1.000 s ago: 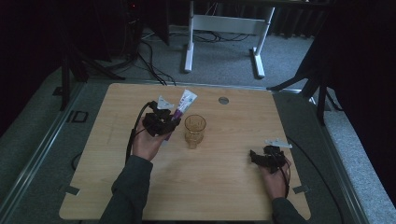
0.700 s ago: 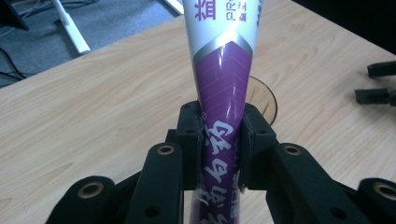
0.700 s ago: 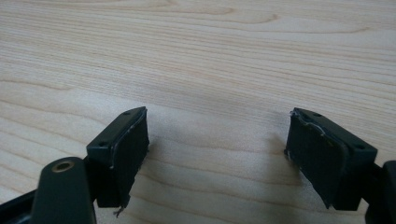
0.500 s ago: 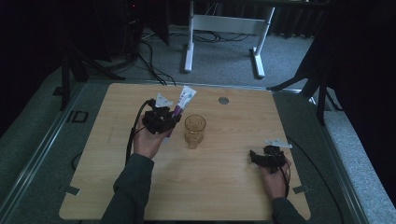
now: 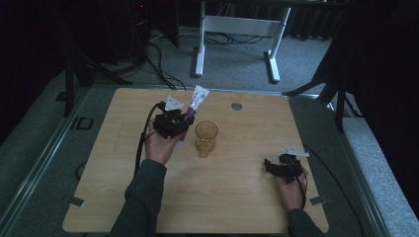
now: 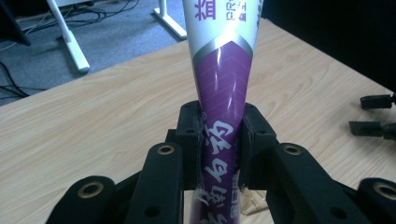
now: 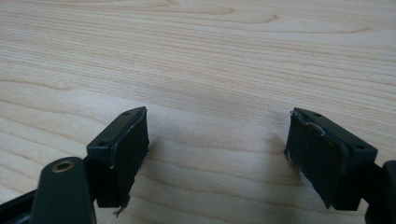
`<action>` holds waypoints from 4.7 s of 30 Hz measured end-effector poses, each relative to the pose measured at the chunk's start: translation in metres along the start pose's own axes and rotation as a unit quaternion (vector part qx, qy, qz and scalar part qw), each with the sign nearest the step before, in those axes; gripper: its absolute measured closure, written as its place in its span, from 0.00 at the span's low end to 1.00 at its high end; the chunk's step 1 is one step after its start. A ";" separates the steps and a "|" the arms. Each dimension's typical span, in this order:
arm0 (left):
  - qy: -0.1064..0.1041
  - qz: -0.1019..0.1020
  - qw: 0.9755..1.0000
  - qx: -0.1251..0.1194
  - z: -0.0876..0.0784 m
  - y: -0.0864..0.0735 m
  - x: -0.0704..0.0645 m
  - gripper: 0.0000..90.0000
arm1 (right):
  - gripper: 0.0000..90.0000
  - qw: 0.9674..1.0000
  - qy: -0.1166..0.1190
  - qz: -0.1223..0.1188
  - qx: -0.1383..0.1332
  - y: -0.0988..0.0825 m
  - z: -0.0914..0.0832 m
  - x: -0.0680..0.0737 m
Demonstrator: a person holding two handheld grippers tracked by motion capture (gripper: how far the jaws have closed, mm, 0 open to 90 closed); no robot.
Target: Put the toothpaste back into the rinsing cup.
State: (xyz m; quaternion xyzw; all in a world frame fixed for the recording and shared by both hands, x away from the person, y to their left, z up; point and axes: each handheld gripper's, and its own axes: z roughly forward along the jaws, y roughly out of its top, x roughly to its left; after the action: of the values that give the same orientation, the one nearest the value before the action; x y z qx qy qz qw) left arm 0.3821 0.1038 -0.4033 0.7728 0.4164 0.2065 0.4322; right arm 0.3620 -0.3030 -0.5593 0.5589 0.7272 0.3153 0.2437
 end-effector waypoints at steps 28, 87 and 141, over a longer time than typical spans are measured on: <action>-0.007 -0.028 0.998 -0.047 0.008 0.004 0.004 0.81 | 0.23 1.000 0.000 -0.001 0.000 0.000 0.000 0.000; -0.015 -0.087 0.986 -0.141 0.046 0.006 -0.016 0.81 | 0.23 1.000 0.001 -0.001 0.000 0.000 0.000 0.000; -0.008 -0.084 0.992 -0.092 0.097 -0.019 -0.024 0.77 | 0.23 1.000 0.003 -0.002 0.000 0.000 0.000 0.000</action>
State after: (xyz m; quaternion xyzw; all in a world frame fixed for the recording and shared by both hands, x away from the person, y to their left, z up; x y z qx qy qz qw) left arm 0.4255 0.0415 -0.4710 0.6937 0.4558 0.2010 0.5203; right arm 0.3617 -0.3027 -0.5593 0.5566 0.7291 0.3162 0.2422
